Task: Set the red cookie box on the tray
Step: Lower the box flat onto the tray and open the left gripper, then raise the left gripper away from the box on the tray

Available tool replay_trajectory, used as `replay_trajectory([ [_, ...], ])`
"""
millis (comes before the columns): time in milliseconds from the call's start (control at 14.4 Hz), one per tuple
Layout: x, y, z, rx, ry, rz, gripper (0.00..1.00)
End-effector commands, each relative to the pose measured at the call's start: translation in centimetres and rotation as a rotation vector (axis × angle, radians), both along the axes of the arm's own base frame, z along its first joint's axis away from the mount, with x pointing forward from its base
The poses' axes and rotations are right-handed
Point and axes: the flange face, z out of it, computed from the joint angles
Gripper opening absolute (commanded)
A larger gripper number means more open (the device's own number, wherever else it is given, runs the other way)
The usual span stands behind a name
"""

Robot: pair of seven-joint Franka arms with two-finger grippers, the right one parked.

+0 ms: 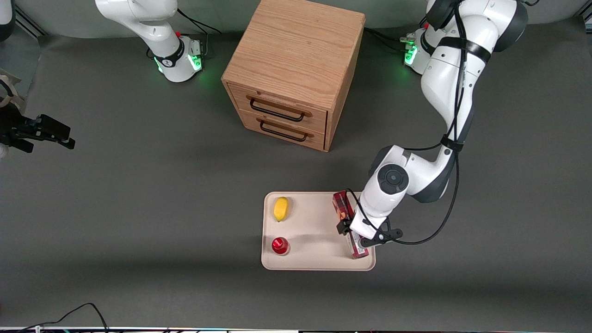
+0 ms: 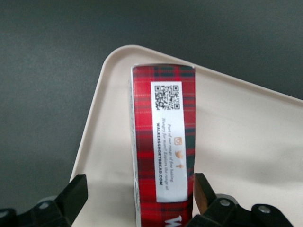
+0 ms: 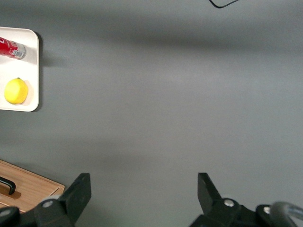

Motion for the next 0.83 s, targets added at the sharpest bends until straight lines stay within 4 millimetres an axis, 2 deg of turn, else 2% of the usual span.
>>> replay_trajectory([
  [0, 0.0, -0.2, 3.7, -0.018, 0.074, 0.053, 1.0],
  [209, 0.2, 0.2, 9.2, -0.026, 0.206, 0.088, 1.0],
  [348, -0.2, 0.2, 13.7, -0.022, 0.29, 0.08, 1.0],
  [487, -1.0, 1.2, 18.4, 0.006, 0.357, 0.057, 1.0],
  [626, -2.5, 4.7, 24.0, 0.038, 0.372, -0.038, 1.0],
  [765, -4.4, 10.1, 27.3, 0.083, 0.379, -0.168, 1.0],
])
